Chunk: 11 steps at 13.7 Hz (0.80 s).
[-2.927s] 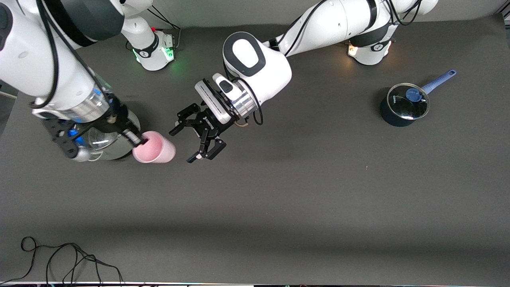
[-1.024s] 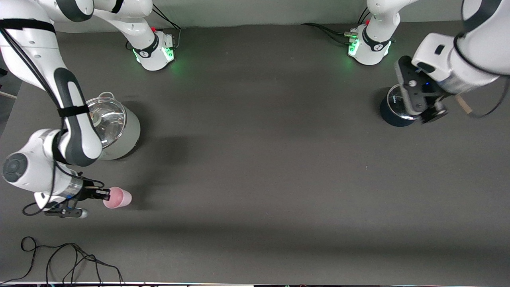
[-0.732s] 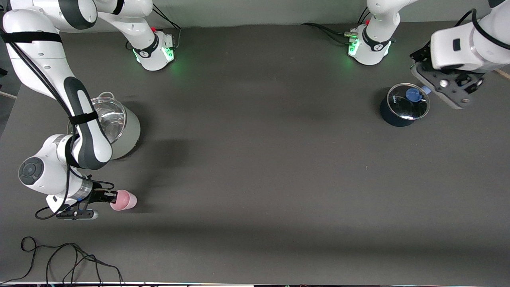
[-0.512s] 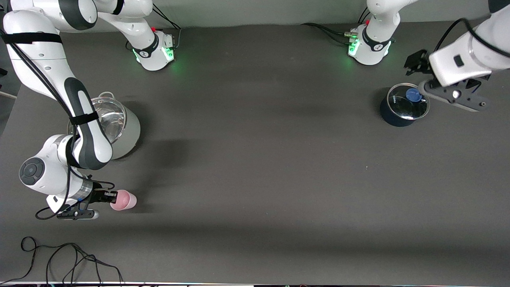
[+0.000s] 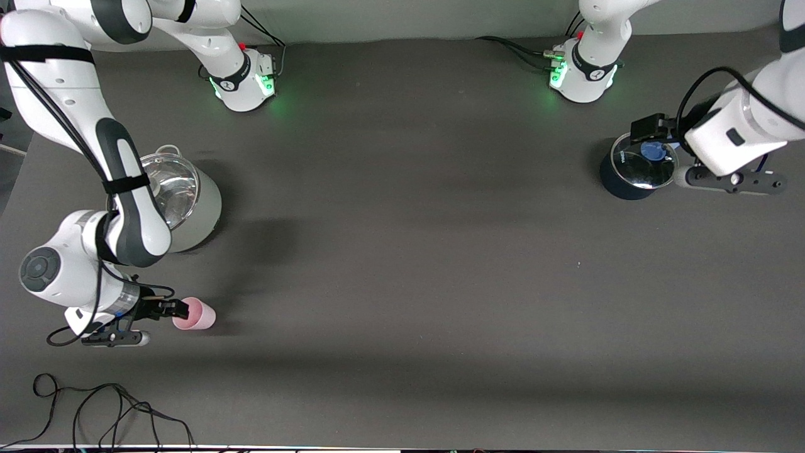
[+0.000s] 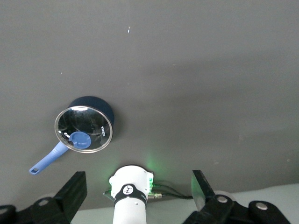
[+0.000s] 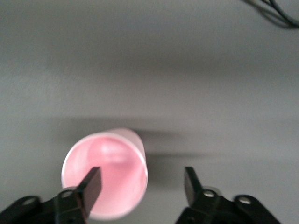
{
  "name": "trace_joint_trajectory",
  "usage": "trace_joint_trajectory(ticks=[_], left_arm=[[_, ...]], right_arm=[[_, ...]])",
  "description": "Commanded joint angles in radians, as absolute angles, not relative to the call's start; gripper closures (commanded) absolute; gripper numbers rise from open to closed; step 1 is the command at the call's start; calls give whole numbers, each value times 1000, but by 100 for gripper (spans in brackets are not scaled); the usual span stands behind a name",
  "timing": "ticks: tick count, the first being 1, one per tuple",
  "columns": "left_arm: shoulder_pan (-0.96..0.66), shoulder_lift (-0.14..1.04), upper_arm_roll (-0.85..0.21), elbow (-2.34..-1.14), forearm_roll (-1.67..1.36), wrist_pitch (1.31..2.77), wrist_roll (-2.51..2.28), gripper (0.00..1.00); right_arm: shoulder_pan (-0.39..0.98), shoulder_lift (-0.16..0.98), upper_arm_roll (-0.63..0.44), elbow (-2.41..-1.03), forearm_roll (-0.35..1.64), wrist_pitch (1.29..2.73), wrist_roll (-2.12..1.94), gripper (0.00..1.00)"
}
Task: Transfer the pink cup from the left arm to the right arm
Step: 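Lower the cup with the right gripper while the left gripper withdraws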
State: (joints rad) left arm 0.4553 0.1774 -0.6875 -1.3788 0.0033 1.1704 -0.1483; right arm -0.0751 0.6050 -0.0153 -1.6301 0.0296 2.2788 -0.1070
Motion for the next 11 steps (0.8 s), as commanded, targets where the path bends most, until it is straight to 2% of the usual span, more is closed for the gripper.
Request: trace_joint_trajectory(ticks=[1,5,7,8,11], left_arm=[[454,199,-690,-1338,26,1128,-172,0],[476,210,-663,-1339,40,1114,-161,0],[424,210,-622,-1350,46,1109,-158,0],[369,213,-565,-1345,46,1109,-156,0],[75,190,-250,-1345,38,1120,-156,0]], right_arm=[[-77,485,-21,-1643,8,2122,-156,0],[-78,319,-34,-1621,8,1916,-147,0],[-78,240,-35,-1614,15,1855,-121,0],[-78,213,-37,-1600,20,1829,-94,0],[-68,189,-32,-1536,28,1750,17,0]])
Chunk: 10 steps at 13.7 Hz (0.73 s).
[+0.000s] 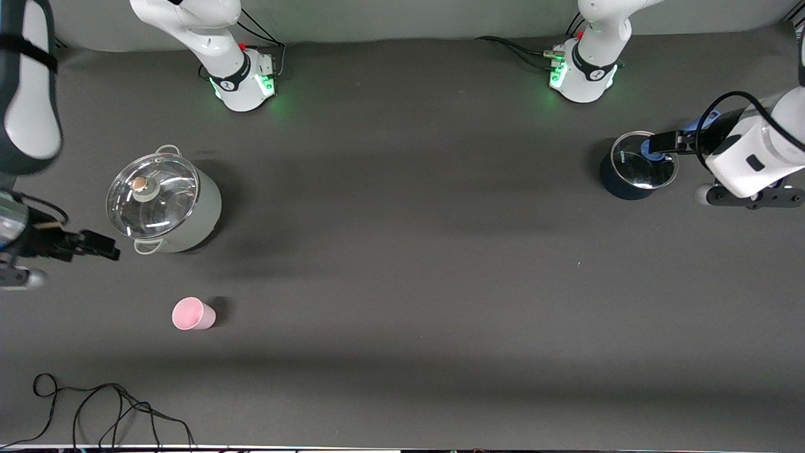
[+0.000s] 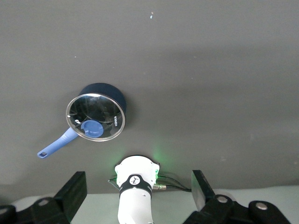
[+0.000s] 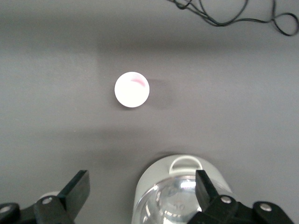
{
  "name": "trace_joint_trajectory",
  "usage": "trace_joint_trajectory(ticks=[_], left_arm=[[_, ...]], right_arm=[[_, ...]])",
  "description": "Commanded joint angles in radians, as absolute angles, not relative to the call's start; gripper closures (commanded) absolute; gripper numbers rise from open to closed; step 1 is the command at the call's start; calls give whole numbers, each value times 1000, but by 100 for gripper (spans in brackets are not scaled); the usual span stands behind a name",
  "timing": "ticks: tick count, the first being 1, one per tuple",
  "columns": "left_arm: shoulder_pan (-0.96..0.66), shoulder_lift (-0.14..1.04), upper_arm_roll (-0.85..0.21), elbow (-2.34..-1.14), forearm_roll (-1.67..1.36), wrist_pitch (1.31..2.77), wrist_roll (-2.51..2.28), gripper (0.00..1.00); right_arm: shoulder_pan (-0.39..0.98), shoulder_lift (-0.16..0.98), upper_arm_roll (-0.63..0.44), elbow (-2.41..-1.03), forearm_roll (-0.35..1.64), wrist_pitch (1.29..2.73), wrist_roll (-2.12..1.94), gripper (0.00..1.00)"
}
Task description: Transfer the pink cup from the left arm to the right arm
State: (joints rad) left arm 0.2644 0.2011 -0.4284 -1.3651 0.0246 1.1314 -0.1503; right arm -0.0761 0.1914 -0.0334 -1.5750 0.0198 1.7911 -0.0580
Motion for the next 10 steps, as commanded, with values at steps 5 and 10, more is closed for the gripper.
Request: trace_joint_trajectory(ticks=[5,10], left_arm=[[-52,54,-107,-1521,32,1312,-146,0],[-41,-26,-103,-1641,23,1519,-75,0]], right_arm=[[-37,172,-28,-1466,55,1669,78,0],[-35,134,-34,-1465,54,1622,60,0]])
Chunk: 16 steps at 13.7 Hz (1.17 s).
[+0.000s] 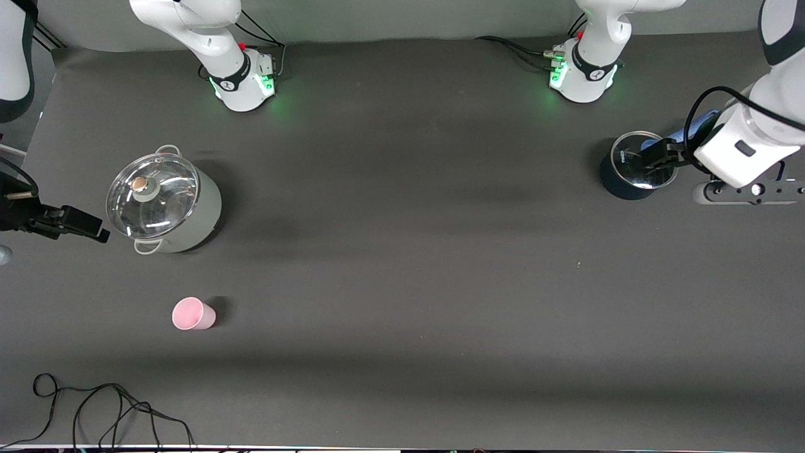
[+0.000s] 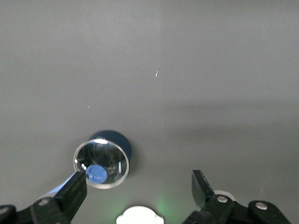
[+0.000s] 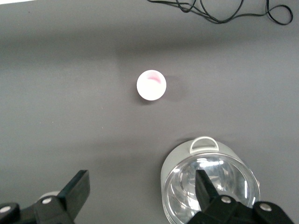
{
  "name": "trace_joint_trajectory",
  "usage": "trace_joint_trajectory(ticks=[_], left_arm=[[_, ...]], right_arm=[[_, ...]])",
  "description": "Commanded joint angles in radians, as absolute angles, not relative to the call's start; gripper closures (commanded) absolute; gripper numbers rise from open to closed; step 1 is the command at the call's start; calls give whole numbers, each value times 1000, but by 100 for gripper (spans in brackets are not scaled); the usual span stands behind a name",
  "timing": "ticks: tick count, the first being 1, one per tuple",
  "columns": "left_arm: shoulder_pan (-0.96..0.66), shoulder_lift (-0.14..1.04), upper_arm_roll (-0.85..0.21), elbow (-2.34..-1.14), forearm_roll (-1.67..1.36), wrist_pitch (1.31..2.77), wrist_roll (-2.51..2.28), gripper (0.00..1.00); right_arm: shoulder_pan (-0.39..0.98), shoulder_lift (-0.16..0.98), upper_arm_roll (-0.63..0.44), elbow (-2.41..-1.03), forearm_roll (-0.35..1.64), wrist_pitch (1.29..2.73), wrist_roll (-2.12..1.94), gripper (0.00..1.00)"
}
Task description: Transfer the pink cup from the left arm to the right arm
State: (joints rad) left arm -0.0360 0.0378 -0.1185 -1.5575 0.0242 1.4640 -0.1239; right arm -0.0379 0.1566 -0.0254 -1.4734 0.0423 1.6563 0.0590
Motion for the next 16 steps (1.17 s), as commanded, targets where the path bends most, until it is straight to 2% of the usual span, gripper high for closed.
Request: trace_joint_trajectory(ticks=[1,6,16], left_arm=[[-40,-32,-103,-1654,17,1519,-60,0],[-41,3,-106,-1631,17,1512,-74,0],[-23,8,-104,-1635,18,1511,-60,0]], right_arm=[[-34,124,-34,-1466,49,1614,60,0],[-35,115,-32,-1466,25,1551,-43,0],[-31,121,-28,-1468,34,1551,-49,0]])
